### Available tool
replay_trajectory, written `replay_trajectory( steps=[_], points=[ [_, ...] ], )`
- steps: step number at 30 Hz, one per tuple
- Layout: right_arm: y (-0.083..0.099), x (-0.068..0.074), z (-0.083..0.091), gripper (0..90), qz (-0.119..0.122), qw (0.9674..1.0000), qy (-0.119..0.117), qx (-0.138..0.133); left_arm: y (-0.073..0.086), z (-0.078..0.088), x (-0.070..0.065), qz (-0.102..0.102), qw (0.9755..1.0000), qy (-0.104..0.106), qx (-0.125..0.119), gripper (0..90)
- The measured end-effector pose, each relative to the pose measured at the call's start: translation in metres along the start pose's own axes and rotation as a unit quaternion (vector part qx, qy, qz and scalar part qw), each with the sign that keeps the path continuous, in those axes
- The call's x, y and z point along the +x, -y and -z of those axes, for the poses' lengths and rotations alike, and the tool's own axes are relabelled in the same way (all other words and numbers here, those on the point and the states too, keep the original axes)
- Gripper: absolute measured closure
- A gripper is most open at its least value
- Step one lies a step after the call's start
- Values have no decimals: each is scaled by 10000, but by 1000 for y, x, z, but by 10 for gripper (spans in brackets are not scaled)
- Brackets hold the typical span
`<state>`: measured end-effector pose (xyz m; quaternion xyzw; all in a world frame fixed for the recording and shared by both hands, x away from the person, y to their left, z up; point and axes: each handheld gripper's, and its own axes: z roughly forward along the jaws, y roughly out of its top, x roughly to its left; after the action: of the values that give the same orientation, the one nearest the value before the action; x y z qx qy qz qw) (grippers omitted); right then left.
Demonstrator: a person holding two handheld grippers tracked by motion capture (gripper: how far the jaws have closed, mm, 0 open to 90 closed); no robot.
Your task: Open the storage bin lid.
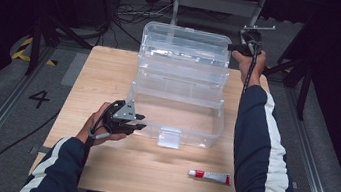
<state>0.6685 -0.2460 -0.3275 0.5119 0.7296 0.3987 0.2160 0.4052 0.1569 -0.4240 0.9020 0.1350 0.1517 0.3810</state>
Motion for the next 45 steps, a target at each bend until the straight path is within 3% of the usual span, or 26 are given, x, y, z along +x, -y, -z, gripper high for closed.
replay_trajectory(
  steps=[18,26,29,32,39,45],
  points=[
    [4,-5,-17,828,-154,9998,61,130,1,-1,1,21,10000,34,-50,671],
    [10,-9,-24,826,-268,9990,103,342,2,-1,2,59,9998,134,-99,665],
    [13,-12,-23,818,-352,9990,-25,280,2,-2,2,112,9997,171,-123,665],
    [13,-11,-22,820,-249,9991,51,342,2,-3,2,95,9998,158,-112,667],
    [15,-13,-18,819,-209,9995,30,247,2,-3,2,136,9997,159,-119,666],
    [15,-10,-9,816,-24,9998,3,185,1,-3,1,144,9997,182,-122,667]
  ],
)
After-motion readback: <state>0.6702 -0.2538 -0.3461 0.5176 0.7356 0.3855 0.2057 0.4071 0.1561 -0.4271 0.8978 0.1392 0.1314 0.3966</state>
